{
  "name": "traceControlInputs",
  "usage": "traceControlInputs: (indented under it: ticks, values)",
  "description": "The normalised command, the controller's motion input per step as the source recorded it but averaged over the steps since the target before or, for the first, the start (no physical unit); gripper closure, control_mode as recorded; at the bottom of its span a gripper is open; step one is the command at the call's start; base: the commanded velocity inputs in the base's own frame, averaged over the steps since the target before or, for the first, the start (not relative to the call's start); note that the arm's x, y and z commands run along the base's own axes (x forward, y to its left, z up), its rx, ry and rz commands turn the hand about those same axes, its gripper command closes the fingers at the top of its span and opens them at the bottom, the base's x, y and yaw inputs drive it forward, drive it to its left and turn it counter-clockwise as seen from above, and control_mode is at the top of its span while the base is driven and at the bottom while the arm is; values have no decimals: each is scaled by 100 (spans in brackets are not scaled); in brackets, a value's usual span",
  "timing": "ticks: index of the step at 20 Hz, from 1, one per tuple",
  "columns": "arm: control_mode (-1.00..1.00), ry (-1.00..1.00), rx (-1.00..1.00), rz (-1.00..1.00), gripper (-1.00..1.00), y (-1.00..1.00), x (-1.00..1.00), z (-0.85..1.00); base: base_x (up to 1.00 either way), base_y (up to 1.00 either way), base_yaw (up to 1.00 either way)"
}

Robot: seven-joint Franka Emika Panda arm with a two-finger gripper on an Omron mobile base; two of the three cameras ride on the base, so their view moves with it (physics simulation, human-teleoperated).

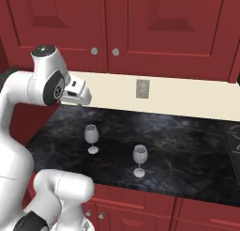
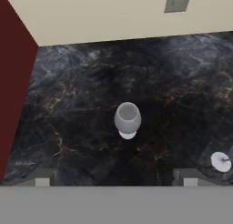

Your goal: Retrieve the wine glasses from the counter and place one next to each plate.

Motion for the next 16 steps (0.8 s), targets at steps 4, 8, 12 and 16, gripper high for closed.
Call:
traceControlInputs:
  ticks: [4, 8, 12, 16]
  values:
    - [-100, -9, 5, -29, -100, -2, -77, 9, 0, 0, 0]
    - [-100, 0, 15, -23, -100, -24, -61, 3, 0, 0, 0]
    - [-100, -1, 14, -30, -100, -24, -63, 22, 0, 0, 0]
    - [-100, -16, 12, -31, -100, -3, -65, 37, 0, 0, 0]
